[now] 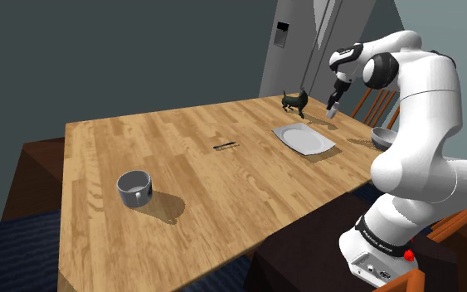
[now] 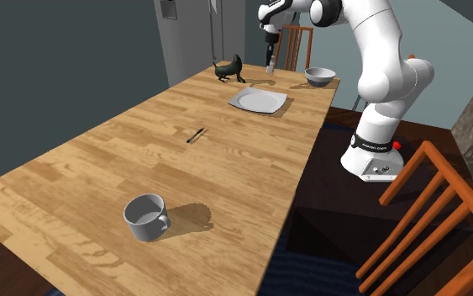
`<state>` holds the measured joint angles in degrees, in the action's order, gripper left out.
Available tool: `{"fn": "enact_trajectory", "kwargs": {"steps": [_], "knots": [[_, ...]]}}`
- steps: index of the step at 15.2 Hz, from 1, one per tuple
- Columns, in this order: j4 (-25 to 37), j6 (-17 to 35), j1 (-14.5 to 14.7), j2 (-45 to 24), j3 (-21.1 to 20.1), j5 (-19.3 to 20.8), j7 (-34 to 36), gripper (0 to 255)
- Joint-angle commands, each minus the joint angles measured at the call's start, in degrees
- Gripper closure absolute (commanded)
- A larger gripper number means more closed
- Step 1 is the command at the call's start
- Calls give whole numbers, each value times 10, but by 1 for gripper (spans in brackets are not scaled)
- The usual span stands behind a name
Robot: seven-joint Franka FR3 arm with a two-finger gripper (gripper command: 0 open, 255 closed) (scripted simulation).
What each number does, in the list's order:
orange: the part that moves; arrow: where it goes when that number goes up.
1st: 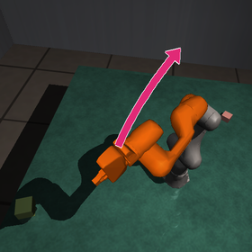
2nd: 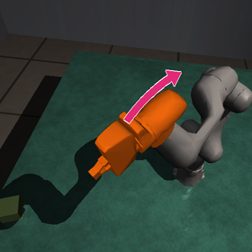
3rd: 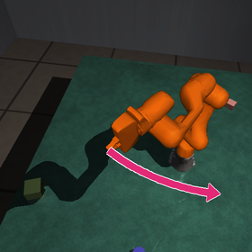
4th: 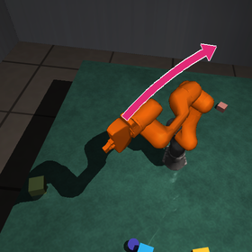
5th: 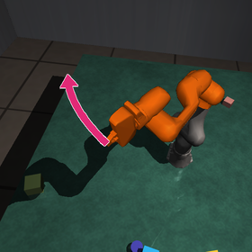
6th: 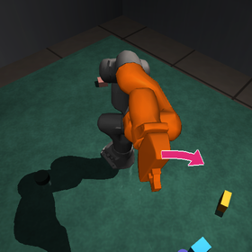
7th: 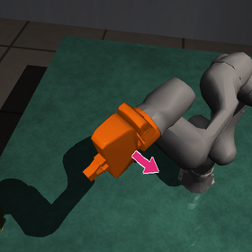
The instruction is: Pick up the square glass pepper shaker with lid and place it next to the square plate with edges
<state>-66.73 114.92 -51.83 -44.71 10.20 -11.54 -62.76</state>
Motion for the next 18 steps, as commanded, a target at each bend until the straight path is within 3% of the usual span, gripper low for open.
{"fn": "enact_trajectory", "kwargs": {"steps": [1,18], "knots": [[-9,13,0,-3,-1,-1,-2,255],[-40,103,-2,-64,-9,-12,-13,255]]}}
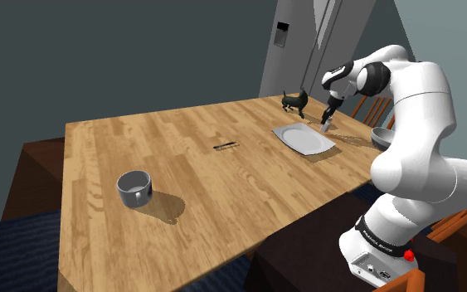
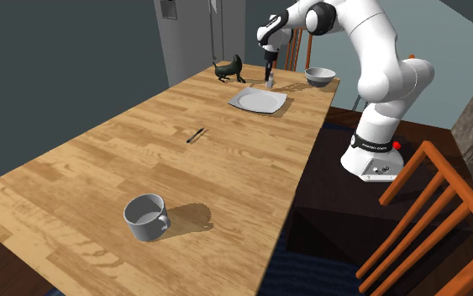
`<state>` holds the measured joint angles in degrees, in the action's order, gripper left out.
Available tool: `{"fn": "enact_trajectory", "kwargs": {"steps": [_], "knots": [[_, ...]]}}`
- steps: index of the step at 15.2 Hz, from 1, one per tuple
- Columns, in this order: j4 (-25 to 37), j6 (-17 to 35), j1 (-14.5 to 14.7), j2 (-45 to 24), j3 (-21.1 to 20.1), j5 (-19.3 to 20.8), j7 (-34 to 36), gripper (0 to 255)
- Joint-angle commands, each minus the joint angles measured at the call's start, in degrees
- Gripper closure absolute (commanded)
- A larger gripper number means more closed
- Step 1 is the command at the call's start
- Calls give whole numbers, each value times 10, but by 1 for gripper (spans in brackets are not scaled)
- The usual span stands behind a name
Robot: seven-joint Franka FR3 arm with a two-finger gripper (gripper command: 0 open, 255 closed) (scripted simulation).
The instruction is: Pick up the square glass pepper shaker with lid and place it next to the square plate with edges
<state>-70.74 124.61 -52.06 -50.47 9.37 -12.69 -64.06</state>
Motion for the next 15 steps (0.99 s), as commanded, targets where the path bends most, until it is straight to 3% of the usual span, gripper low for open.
{"fn": "enact_trajectory", "kwargs": {"steps": [1,7,8,15], "knots": [[0,7,0,-7,-1,-1,0,255],[0,7,0,-7,-1,-1,0,255],[0,7,0,-7,-1,-1,0,0],[-5,-14,1,19,2,2,1,0]]}}
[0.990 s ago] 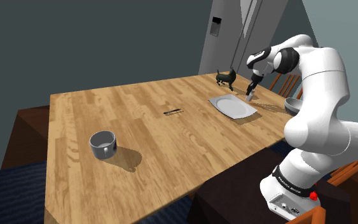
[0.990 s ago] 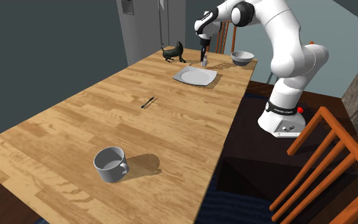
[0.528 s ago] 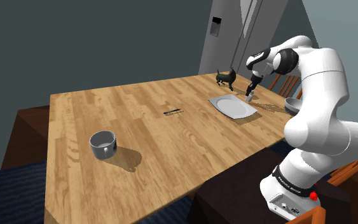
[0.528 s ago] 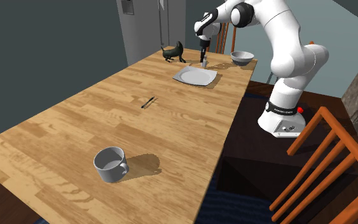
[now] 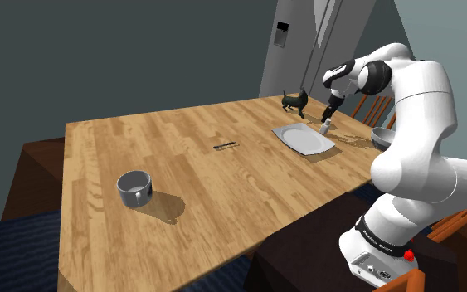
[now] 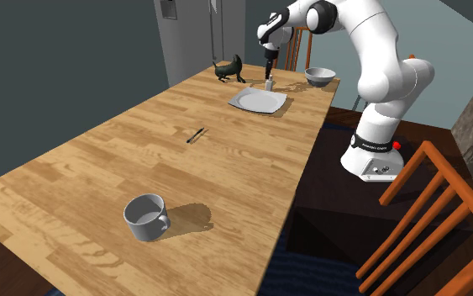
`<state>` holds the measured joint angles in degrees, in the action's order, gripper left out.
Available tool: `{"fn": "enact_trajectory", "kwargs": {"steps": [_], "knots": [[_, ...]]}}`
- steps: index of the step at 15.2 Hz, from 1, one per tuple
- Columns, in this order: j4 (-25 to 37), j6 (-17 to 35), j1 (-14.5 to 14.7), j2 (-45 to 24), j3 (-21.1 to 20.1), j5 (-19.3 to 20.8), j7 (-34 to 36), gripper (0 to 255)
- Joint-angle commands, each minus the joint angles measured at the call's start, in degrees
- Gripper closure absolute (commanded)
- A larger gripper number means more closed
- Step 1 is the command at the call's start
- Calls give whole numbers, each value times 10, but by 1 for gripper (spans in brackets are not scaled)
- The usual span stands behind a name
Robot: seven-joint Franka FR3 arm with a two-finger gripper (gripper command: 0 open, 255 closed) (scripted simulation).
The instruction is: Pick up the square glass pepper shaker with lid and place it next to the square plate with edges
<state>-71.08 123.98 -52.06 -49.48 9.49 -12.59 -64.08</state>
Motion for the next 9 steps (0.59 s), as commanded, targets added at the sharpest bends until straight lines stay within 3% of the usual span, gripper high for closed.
{"fn": "enact_trajectory", "kwargs": {"steps": [1,9], "knots": [[-3,-18,2,21,3,3,2,0],[-3,-27,2,30,4,4,3,0]]}}
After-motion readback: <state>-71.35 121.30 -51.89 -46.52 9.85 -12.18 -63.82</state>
